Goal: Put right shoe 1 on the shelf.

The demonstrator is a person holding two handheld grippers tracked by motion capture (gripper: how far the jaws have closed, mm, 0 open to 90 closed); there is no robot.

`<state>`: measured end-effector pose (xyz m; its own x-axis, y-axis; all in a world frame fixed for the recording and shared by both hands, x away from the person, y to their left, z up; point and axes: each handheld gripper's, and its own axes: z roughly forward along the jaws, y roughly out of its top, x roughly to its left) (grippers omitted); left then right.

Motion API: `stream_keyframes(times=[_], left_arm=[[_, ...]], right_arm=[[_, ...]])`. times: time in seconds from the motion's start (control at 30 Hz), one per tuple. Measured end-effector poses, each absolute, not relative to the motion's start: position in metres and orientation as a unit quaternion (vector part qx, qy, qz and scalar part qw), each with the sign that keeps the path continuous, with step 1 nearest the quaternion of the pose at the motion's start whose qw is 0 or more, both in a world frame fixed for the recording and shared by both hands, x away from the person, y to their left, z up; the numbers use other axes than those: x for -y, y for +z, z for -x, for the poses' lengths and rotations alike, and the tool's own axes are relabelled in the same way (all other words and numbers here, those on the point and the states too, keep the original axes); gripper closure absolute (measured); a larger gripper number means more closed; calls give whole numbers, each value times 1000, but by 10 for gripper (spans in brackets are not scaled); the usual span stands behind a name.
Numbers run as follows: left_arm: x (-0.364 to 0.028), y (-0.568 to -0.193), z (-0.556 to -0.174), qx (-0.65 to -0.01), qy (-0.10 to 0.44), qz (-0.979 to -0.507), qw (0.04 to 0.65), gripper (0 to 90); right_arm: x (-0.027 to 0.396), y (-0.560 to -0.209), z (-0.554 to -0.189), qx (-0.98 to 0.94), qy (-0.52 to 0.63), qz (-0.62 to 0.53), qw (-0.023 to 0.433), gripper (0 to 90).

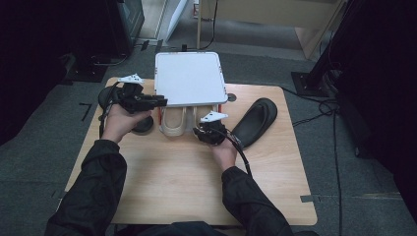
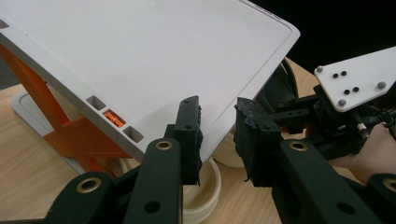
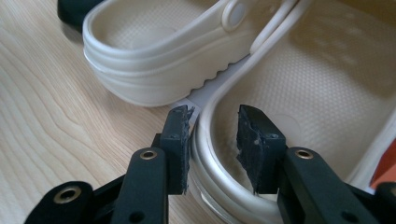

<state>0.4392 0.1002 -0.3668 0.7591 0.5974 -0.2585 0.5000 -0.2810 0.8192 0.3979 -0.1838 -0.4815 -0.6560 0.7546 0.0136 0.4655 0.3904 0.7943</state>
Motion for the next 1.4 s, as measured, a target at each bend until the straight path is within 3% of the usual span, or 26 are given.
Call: stream_keyframes(times=[0.3, 0.43, 0.53, 1.1, 1.4], left_arm=[[-101, -366, -440, -349, 43, -796, 492, 695], [-100, -366, -439, -349, 47, -797, 491, 692], [-99, -365, -439, -349, 49, -798, 488, 691], [-101, -366, -440, -349, 44, -796, 493, 694], [-101, -365, -440, -357, 30, -792, 495, 630]], right_arm=[[196, -467, -379, -812, 427, -363, 166, 645], [205, -459, -366, -817, 426, -353, 161, 758], [212, -463, -361, -829, 408, -350, 154, 790], [222, -480, -381, -819, 396, -380, 165, 747], [227, -474, -375, -814, 414, -385, 131, 690]])
